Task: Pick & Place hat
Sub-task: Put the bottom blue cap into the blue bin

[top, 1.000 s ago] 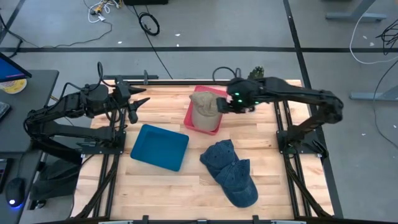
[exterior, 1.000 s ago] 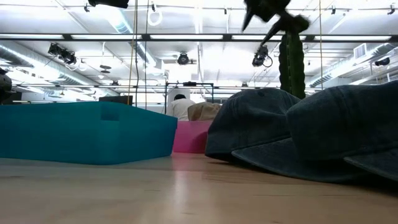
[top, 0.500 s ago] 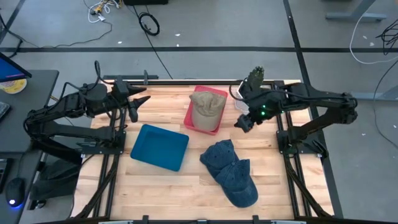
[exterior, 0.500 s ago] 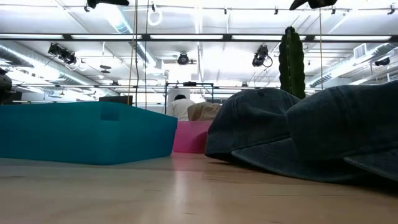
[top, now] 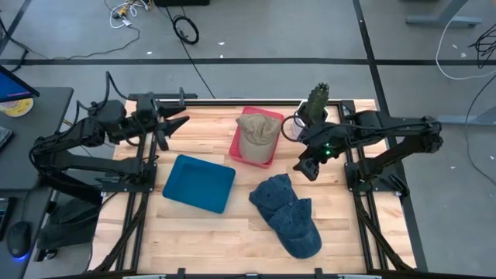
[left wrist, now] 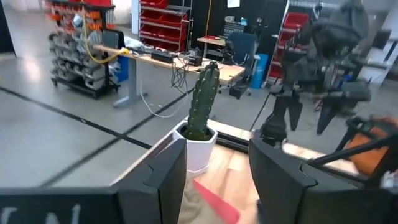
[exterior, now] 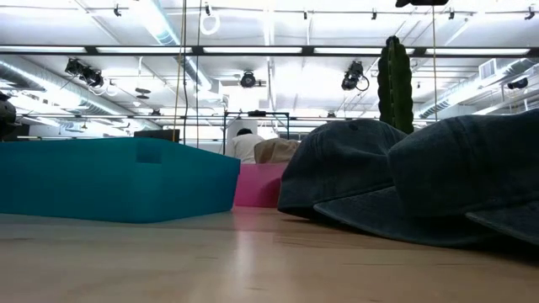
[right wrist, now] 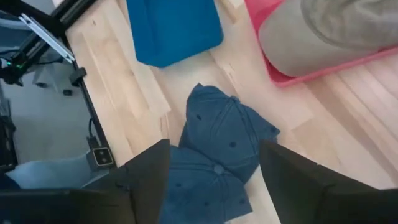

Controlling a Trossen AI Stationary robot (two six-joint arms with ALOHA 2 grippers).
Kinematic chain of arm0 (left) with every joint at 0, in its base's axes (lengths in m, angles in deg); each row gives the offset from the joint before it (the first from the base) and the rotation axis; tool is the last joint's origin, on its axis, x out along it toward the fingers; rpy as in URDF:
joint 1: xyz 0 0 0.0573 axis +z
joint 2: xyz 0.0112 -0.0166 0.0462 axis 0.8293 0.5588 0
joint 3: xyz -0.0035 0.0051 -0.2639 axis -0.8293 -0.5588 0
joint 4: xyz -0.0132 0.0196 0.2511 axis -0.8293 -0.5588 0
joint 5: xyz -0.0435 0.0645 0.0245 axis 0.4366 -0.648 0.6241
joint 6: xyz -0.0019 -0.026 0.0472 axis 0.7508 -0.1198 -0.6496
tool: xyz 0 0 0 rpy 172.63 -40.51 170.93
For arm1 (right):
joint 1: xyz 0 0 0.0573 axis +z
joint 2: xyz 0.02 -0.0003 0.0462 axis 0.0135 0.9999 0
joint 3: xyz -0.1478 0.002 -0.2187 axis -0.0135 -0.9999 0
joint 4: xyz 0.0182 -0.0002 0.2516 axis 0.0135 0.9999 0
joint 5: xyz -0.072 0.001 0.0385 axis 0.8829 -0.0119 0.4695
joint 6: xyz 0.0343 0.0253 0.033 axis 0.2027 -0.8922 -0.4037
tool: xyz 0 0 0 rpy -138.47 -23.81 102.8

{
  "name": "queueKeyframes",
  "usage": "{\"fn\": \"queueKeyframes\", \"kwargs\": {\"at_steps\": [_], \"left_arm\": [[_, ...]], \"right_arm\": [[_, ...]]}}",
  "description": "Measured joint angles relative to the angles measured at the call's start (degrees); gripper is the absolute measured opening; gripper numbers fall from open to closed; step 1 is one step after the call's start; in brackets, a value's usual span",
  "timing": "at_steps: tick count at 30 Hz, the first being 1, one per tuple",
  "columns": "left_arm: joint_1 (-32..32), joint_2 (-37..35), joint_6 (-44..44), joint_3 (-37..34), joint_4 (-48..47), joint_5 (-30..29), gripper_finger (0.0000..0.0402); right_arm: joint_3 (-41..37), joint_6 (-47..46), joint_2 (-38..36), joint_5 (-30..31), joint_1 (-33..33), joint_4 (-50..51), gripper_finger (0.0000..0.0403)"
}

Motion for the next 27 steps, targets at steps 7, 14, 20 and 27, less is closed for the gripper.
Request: {"fn": "queueKeyframes", "kwargs": {"at_steps": [7, 14, 20, 27], "left_arm": [[0.0, 1.76, 6.39, 0.0, -0.05, 0.0, 0.0177], [0.0, 5.29, 5.73, 0.0, -0.71, 0.0, 0.0177], [0.0, 7.26, 3.04, 0.0, -2.13, 0.02, 0.0177], [0.0, 7.89, 1.5, -0.02, -3.57, 0.39, 0.0177]], "right_arm": [[-5.3, -8.5, 0.3, -5.64, 2.85, -0.7, 0.0246], [-14.87, -22.63, 0.31, -10.96, 8.38, -1.22, 0.0246], [-22.08, -38.14, 0.32, -12.53, 15.43, -12.5, 0.0246], [-27.71, -51.88, 1.61, -8.28, 21.77, -21.78, 0.0246]]}}
